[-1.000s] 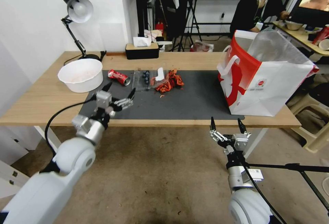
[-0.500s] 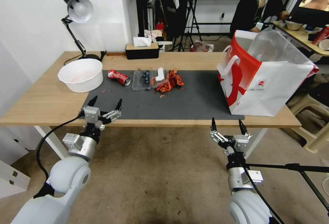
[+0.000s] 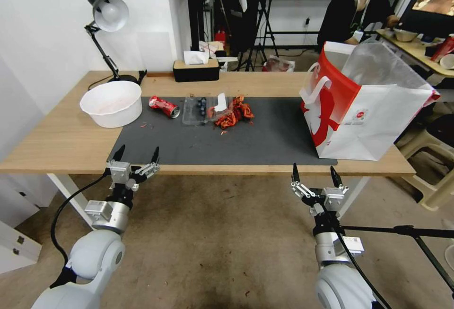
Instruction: Pick up the trash from the table and place it into the takeout bag.
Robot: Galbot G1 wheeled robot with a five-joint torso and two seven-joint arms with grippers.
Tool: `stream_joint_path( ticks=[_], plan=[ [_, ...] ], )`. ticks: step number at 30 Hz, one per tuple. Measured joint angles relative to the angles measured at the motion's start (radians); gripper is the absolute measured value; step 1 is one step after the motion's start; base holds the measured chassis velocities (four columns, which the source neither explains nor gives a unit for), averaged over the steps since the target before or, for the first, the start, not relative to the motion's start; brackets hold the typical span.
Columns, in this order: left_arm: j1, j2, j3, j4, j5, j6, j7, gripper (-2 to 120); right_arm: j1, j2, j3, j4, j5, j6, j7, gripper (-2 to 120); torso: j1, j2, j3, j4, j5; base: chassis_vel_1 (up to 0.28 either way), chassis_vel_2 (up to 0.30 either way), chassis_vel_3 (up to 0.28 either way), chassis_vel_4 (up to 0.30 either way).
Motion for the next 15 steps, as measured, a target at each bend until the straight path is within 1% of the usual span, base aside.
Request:
stream_joint_path(
  ticks=[7, 15],
  plan=[
    [-0.017, 0.008, 0.011, 0.005, 0.000, 0.000, 0.001, 100, 0.000, 0.003, -0.001, -0.002, -0.003, 0.000, 0.001, 100, 0.000, 0.000, 0.000, 0.0000, 0.0000, 0.000, 0.000, 0.000, 0.000],
    [-0.081, 0.036, 0.059, 0.004, -0.019, 0.047, -0.004, 100, -0.002, 0.007, -0.001, -0.002, -0.008, 0.000, 0.001, 100, 0.000, 0.000, 0.000, -0.0001, 0.0001, 0.000, 0.000, 0.000, 0.000]
  ],
)
